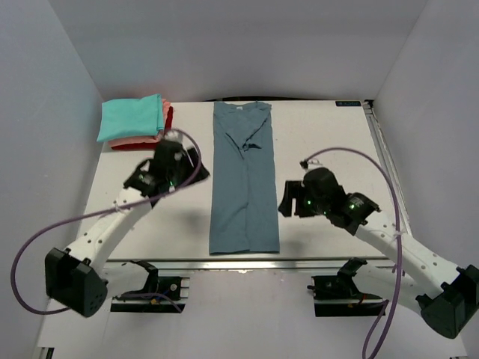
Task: Fold and stack the t-shirts
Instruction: Rotate the tshirt 90 degrees, then grab the bottom of the folded rectangular tshirt with both arms
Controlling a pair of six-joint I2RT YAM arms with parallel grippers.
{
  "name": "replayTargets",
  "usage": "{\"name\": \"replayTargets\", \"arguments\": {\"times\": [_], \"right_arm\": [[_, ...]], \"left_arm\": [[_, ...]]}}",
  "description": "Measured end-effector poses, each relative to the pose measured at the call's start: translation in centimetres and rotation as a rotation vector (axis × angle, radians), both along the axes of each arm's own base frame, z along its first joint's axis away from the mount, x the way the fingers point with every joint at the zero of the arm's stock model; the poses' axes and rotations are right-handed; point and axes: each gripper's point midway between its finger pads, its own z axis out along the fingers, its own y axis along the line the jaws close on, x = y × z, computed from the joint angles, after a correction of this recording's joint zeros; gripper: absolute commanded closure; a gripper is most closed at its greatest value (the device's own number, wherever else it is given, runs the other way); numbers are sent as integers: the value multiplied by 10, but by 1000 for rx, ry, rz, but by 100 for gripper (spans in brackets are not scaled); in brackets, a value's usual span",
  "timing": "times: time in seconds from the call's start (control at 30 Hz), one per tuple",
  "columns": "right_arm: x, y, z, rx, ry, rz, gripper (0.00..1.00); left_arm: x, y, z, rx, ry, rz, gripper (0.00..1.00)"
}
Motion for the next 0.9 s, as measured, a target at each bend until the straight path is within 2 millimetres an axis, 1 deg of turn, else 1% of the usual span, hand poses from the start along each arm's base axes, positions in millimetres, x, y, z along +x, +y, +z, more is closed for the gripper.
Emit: {"name": "replayTargets", "arguments": {"times": [0.03, 0.1, 0.17, 0.2, 0.23, 0.27, 0.37, 0.5, 0.57, 0.63, 0.73, 0.9], "right_arm": [[-13, -7, -23, -14, 76, -25, 28], [-34, -19, -55, -29, 180, -65, 29], [-50, -25, -74, -18, 242, -94, 33], [-57, -27, -83, -10, 269, -106, 33], [-62, -29, -90, -2, 292, -115, 35], [-67, -29, -97, 10, 313, -124, 40], [-81, -29, -121, 17, 369, -136, 40], [-95, -28, -142, 23, 422, -138, 39], [-98, -24, -147, 34, 431, -139, 39], [-102, -21, -151, 33, 443, -133, 38], [-103, -15, -154, 40, 449, -131, 38], [-98, -6, -153, 69, 437, -138, 39]], "left_arm": [[-23, -5, -21, 19, 49, -21, 30], [-62, -15, -63, 47, 137, -62, 30], [-100, -15, -103, 80, 224, -81, 30], [-111, -13, -114, 87, 249, -70, 30], [-129, -12, -131, 104, 282, -83, 30], [-140, -11, -140, 113, 298, -81, 30], [-158, -15, -155, 128, 319, -74, 30], [-175, -25, -172, 123, 319, -74, 29], [-182, -26, -179, 124, 323, -67, 29], [-185, -27, -181, 122, 321, -51, 29], [-183, -29, -180, 103, 308, -19, 32], [-181, -32, -177, 67, 292, 16, 36]]}}
